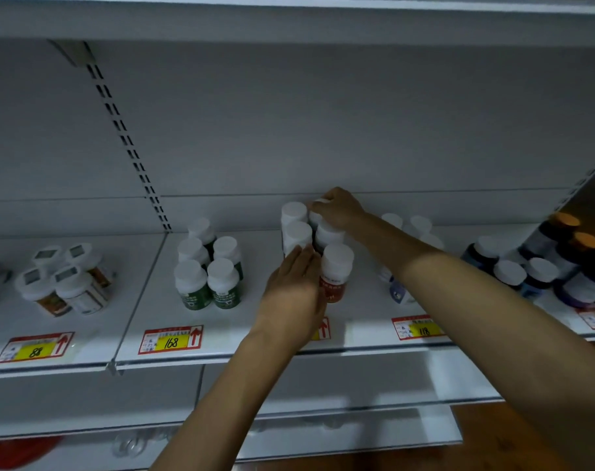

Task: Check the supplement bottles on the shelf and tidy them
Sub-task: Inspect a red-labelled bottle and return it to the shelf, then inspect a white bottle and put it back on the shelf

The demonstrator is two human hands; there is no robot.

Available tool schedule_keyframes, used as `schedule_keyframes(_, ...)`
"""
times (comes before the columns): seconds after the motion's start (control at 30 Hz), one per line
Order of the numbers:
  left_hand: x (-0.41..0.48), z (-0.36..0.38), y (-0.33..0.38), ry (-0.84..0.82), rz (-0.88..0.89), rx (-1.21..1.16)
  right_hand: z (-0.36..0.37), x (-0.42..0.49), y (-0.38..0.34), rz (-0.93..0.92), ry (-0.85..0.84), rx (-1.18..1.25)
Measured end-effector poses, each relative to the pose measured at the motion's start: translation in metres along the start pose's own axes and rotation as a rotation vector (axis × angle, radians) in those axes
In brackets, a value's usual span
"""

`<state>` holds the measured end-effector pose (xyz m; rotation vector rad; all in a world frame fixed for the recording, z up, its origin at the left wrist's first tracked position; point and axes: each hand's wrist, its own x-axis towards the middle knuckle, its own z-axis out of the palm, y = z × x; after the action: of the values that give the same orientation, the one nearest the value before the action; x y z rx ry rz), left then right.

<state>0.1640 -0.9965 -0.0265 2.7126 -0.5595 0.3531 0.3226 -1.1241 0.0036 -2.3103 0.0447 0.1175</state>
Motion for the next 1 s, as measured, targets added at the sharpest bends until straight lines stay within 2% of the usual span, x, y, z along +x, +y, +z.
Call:
schedule_keyframes(0.13, 0.001, -0.004, 0.016, 0.082, 0.022, -0.021, -0.032, -0.032, 0.000, -0.089, 0.070, 0.040)
schedule_keyframes(0.27, -0.003, 0.006, 0.053, 0.111, 0.147, -0.159, -0.073, -0.093, 0.032, -0.184, 0.199, 0.182)
schedule_keyframes(0.37, -0.005, 0.023, 0.081, 0.093, 0.206, -0.224, -0.095, -0.131, 0.078, -0.196, 0.311, 0.124)
schedule_keyframes(0.47, -0.003, 0.041, 0.105, 0.072, 0.157, -0.264, -0.106, -0.153, 0.123, -0.273, 0.477, -0.082)
schedule_keyframes(0.57, 0.000, 0.054, 0.129, 0.050, 0.085, -0.303, -0.099, -0.161, 0.153, -0.273, 0.385, -0.281)
schedule_keyframes(0.63, 0.002, 0.060, 0.144, 0.067, 0.049, -0.317, -0.087, -0.164, 0.166, -0.229, 0.276, -0.338)
schedule_keyframes(0.7, 0.004, 0.065, 0.158, 0.096, 0.001, -0.335, -0.079, -0.167, 0.175, -0.212, 0.237, -0.358)
schedule_keyframes(0.77, 0.003, 0.069, 0.169, 0.123, -0.037, -0.337, -0.076, -0.168, 0.181, -0.250, 0.293, -0.302)
schedule_keyframes(0.87, 0.002, 0.076, 0.184, 0.144, -0.079, -0.335, -0.084, -0.167, 0.179, -0.281, 0.319, -0.069)
schedule_keyframes(1.0, 0.005, 0.078, 0.205, 0.252, -0.180, -0.419, -0.107, -0.175, 0.177, -0.387, 0.364, -0.043)
